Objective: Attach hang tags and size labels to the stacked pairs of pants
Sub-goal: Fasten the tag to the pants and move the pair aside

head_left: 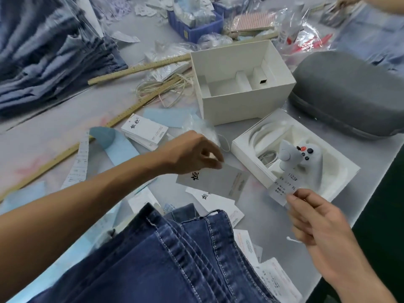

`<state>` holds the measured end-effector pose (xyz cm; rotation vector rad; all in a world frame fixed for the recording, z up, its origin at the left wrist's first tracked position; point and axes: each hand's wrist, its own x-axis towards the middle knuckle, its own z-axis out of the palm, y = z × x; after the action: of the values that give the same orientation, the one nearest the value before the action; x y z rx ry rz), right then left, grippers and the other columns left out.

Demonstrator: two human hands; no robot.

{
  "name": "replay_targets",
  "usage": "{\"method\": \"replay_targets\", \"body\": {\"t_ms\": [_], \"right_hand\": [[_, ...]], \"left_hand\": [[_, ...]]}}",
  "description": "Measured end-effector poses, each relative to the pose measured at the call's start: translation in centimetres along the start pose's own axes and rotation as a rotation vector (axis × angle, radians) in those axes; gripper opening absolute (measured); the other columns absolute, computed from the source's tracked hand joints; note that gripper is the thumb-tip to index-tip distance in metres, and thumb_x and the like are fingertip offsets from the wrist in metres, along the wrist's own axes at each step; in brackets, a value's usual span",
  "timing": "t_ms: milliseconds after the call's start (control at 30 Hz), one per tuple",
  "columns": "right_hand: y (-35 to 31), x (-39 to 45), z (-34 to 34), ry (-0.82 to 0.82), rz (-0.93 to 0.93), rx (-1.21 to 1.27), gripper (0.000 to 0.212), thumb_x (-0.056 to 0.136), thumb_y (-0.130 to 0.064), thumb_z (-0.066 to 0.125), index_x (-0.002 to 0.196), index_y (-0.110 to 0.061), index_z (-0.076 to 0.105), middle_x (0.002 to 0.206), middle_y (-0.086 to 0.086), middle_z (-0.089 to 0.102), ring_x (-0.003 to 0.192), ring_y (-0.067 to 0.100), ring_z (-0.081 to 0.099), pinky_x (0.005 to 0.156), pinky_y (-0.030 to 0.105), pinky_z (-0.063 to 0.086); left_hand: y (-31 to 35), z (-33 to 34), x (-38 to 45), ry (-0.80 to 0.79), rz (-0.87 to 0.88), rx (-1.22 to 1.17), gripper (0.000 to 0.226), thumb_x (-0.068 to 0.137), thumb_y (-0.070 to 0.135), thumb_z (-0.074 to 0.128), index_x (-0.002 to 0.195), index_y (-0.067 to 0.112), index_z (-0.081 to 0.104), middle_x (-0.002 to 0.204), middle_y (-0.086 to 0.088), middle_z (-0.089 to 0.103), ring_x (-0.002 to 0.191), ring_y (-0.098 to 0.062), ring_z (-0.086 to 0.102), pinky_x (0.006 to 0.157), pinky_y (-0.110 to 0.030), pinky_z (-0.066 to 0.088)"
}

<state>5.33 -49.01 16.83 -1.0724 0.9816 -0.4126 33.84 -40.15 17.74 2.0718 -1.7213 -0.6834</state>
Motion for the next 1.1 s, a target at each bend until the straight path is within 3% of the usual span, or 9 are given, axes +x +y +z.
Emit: {"method": "replay_targets", "body": {"t_ms": [100, 200, 333, 467, 633, 767, 867, 1000, 1100], "right_hand": [[-2.7, -1.3, 2.8, -0.161, -0.059, -0.05, 0.002, 0.074, -0.023, 0.072, 0.072, -0.022, 0.072, 0.059, -0.003, 0.029, 0.046, 0.008, 0.02, 0.037, 0.015, 0.021], [-5.3, -2.9, 5.4, -0.293, -0.133, -0.092, 0.009, 0.07, -0.025, 0.073, 0.078, -0.02, 0.076, 0.059, -0.004, 0.036, 0.048, 0.008, 0.022, 0.041, 0.018, 0.018], [-7.9, -4.7, 7.9, -0.437, -0.189, -0.046, 0.011, 0.068, -0.028, 0.079, 0.076, -0.022, 0.075, 0.061, -0.004, 0.043, 0.046, 0.007, 0.024, 0.04, 0.017, 0.021], [-8.4, -6.5, 10.9, -0.754, -0.197, -0.169, 0.036, 0.067, -0.047, 0.09, 0.085, -0.018, 0.076, 0.057, -0.01, 0.049, 0.045, 0.008, 0.027, 0.041, 0.015, 0.024], [-7.9, -8.0, 14.5, -1.002, -0.175, -0.403, 0.046, 0.071, -0.053, 0.086, 0.085, -0.011, 0.071, 0.061, 0.001, 0.047, 0.049, 0.01, 0.033, 0.045, 0.018, 0.027], [-7.6, -8.7, 16.2, -1.08, -0.117, -0.375, 0.049, 0.071, -0.048, 0.088, 0.085, -0.005, 0.068, 0.064, 0.017, 0.036, 0.049, 0.007, 0.035, 0.046, 0.015, 0.03], [-7.2, -9.7, 17.3, -1.208, -0.053, -0.291, 0.038, 0.078, -0.041, 0.086, 0.083, -0.008, 0.068, 0.06, 0.005, 0.042, 0.049, 0.009, 0.035, 0.048, 0.016, 0.031], [-6.2, -10.7, 18.7, -1.239, 0.091, -0.063, 0.026, 0.077, -0.031, 0.087, 0.083, -0.012, 0.07, 0.057, -0.002, 0.039, 0.048, 0.009, 0.027, 0.049, 0.019, 0.028], [-5.4, -11.1, 19.5, -1.151, 0.185, 0.069, 0.028, 0.07, -0.03, 0.091, 0.077, -0.015, 0.068, 0.055, -0.008, 0.033, 0.047, 0.007, 0.022, 0.045, 0.017, 0.026]], "left_hand": [[1.4, -4.1, -2.8, 0.037, -0.028, -0.08, 0.017, 0.095, 0.019, 0.071, 0.108, 0.023, 0.079, 0.089, 0.015, 0.073, 0.073, 0.013, 0.063, 0.062, -0.003, 0.045], [2.3, -8.1, -7.3, 0.056, -0.071, -0.274, 0.044, 0.101, 0.005, 0.057, 0.112, 0.046, 0.07, 0.094, 0.035, 0.069, 0.087, 0.017, 0.064, 0.068, -0.003, 0.047], [2.2, -11.5, -14.5, -0.089, -0.135, -0.381, 0.061, 0.097, 0.0, 0.062, 0.128, 0.053, 0.06, 0.11, 0.018, 0.073, 0.104, -0.004, 0.069, 0.083, -0.021, 0.056], [2.9, -12.0, -19.1, -0.154, -0.176, -0.327, 0.058, 0.094, 0.008, 0.07, 0.131, 0.05, 0.055, 0.098, 0.013, 0.075, 0.093, -0.01, 0.072, 0.072, -0.021, 0.056], [4.7, -12.1, -21.7, 0.035, -0.086, -0.631, 0.041, 0.09, 0.001, 0.074, 0.124, 0.019, 0.059, 0.098, -0.009, 0.075, 0.089, -0.023, 0.073, 0.071, -0.025, 0.055], [6.2, -10.2, -23.0, 0.361, 0.026, -0.951, 0.023, 0.08, -0.003, 0.077, 0.1, 0.008, 0.071, 0.091, -0.01, 0.072, 0.079, -0.018, 0.069, 0.065, -0.026, 0.056], [7.0, -6.4, -24.0, 0.605, 0.051, -1.26, 0.018, 0.074, 0.011, 0.078, 0.092, 0.013, 0.076, 0.085, -0.006, 0.072, 0.072, -0.017, 0.069, 0.062, -0.025, 0.056], [7.8, -2.7, -24.9, 0.689, 0.179, -1.479, 0.039, 0.084, 0.035, 0.079, 0.112, 0.009, 0.072, 0.101, -0.009, 0.073, 0.089, -0.022, 0.069, 0.077, -0.03, 0.056], [8.8, -1.1, -25.3, 0.783, 0.22, -1.442, 0.047, 0.091, 0.033, 0.074, 0.127, 0.005, 0.066, 0.118, -0.014, 0.069, 0.105, -0.028, 0.065, 0.088, -0.036, 0.053]]}}
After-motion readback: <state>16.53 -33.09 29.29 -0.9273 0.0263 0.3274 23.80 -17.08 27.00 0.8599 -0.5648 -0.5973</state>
